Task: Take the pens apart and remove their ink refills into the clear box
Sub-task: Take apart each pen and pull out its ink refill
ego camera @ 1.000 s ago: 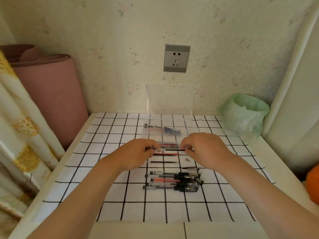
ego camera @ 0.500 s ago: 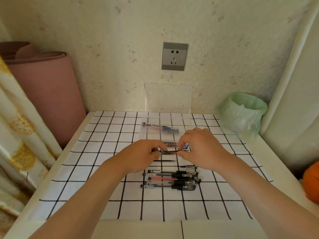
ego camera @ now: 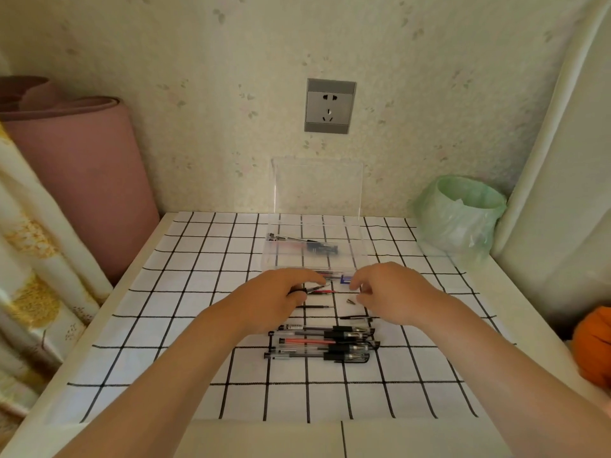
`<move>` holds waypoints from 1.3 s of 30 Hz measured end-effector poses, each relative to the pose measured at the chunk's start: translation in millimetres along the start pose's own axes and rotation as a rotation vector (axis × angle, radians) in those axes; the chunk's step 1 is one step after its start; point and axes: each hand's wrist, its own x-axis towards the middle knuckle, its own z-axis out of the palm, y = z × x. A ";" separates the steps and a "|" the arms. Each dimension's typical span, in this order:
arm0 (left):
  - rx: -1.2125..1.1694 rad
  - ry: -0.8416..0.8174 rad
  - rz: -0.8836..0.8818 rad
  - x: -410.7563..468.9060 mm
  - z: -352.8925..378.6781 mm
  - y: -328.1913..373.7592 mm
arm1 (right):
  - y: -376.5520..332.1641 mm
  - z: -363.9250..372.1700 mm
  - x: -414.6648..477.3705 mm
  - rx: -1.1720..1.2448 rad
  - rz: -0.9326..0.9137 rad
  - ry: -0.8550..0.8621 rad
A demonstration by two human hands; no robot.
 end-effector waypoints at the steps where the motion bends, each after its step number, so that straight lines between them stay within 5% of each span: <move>1: -0.002 0.002 0.002 0.7 0.6 0.1 | -1.0 2.0 0.5 -0.021 0.000 -0.006; 9: -0.025 -0.004 0.022 2.5 2.7 -3.1 | -13.4 9.6 5.9 -0.044 -0.016 0.023; 16: -0.017 0.003 0.024 2.0 -2.0 -3.9 | -20.6 0.0 1.3 0.246 -0.118 0.202; 39: -0.106 0.004 -0.010 0.9 -0.2 6.3 | -33.1 3.8 -1.2 0.422 -0.176 0.182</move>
